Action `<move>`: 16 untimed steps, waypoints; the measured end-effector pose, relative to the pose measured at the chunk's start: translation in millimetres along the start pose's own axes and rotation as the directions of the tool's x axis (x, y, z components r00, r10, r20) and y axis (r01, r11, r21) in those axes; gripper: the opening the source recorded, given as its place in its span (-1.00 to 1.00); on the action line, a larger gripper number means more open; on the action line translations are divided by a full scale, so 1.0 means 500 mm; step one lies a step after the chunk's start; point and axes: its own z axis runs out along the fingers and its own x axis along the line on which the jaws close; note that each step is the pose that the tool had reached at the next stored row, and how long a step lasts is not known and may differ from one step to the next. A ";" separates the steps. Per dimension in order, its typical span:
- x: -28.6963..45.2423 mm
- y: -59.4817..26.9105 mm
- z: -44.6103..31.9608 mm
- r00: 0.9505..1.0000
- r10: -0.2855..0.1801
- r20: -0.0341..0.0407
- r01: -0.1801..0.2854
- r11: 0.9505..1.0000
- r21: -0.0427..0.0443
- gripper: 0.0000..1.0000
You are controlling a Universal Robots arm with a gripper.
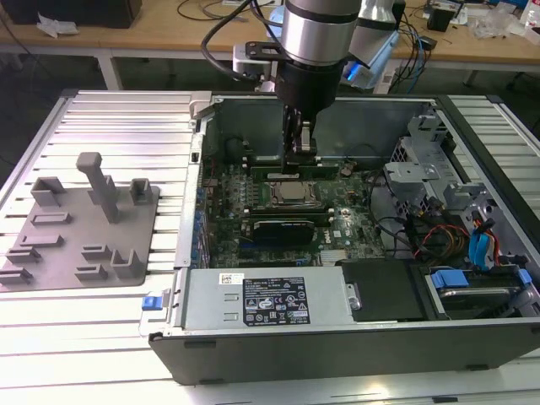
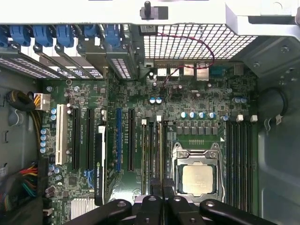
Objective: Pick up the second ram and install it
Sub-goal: 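Pick up the second ram and move it above second insertion slot, then insert the second ram into the second slot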
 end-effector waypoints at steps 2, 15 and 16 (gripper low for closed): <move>0.000 0.000 0.000 1.000 0.000 0.000 0.000 1.000 0.000 -0.81; 0.000 -0.001 0.015 1.000 0.000 0.000 0.000 1.000 0.000 -0.81; 0.000 -0.001 0.020 1.000 0.000 0.000 0.000 1.000 0.000 -0.81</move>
